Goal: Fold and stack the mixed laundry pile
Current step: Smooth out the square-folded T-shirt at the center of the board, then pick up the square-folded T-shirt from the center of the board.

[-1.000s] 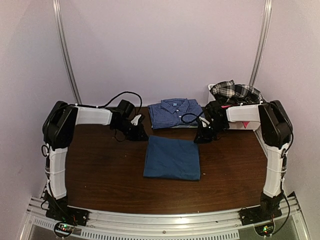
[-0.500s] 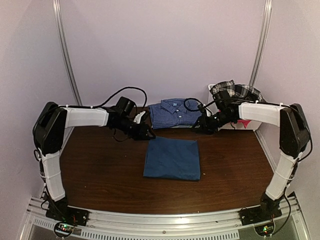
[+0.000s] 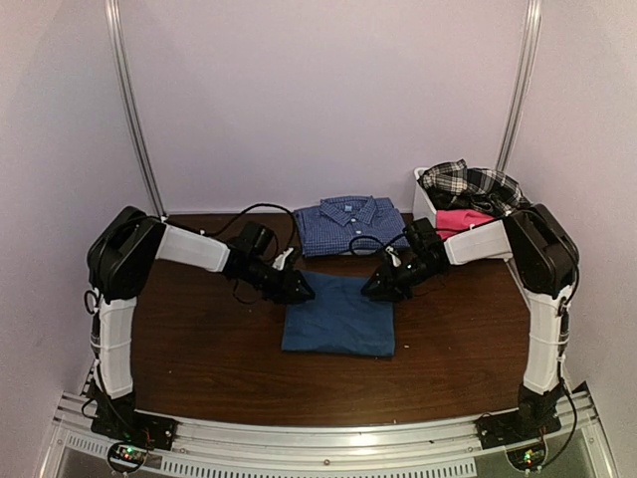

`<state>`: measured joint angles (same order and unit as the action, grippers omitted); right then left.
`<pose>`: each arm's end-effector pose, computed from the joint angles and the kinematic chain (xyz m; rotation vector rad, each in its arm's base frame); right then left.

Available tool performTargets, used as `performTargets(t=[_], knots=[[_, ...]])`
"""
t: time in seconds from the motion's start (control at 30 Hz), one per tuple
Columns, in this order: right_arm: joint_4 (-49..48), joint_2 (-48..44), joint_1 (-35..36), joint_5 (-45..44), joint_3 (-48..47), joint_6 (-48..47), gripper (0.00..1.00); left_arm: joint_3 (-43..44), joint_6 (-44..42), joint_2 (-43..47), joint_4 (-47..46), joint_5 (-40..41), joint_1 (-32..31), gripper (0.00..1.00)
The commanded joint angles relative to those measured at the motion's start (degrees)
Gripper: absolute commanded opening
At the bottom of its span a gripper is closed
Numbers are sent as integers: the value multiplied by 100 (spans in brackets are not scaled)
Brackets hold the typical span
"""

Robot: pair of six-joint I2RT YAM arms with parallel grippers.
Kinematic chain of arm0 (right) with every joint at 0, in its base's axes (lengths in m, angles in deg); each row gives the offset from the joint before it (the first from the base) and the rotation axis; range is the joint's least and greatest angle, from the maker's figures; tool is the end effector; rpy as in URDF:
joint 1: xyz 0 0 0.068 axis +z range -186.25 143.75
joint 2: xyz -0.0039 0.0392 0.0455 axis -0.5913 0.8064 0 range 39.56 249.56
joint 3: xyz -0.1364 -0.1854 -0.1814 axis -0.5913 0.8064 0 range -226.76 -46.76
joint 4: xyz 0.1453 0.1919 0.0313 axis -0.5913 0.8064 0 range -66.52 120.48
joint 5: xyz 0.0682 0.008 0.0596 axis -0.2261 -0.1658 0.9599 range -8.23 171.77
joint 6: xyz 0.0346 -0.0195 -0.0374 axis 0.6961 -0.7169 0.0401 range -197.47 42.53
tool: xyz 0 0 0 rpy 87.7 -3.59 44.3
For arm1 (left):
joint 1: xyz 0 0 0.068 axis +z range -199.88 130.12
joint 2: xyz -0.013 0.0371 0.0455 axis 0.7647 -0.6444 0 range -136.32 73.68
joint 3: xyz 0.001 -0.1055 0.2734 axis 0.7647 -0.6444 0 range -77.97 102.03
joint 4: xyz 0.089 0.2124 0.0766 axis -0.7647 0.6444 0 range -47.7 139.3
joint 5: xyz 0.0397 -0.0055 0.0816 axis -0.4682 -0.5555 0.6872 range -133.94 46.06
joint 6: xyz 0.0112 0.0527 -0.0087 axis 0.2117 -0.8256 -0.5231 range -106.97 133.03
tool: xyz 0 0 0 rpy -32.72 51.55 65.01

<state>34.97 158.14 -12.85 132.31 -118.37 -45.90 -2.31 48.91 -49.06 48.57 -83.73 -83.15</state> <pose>0.3600 0.1866 0.1572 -0.1659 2.7043 1.4747 0.3484 -0.2566 0.1474 0.2622 2.7083 -1.3132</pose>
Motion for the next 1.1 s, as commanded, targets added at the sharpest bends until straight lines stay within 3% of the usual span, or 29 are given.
performTargets(t=[0.0,0.17,0.33,0.43,0.5,0.53,0.73,0.9,1.07], knots=[[278,267,-83,-198,-277,-285,37,-546,-174,210,298,522,440,44],[393,-602,-123,-231,-524,-401,39,-639,-1098,1109,612,998,419,56],[1179,-1801,-250,-1119,-638,-886,51,-715,-2186,2209,824,2057,-1,64],[1114,-2765,-395,-1761,-284,-993,73,-735,-2922,2549,935,2780,-609,65],[582,-3318,-599,-1842,222,-574,96,-725,-3341,2655,938,3155,-1056,66],[380,-3511,-749,-1764,446,-300,99,-708,-3499,2668,928,3347,-1290,66],[-786,-3729,-1588,69,1685,1075,100,-731,-4820,2452,612,3897,-2479,62],[-479,-3956,-1593,-6,2203,1016,100,-199,-5750,1650,782,4493,-3205,54],[-795,-4177,-1539,47,3019,1484,93,498,-5967,761,733,4551,-3445,48]])
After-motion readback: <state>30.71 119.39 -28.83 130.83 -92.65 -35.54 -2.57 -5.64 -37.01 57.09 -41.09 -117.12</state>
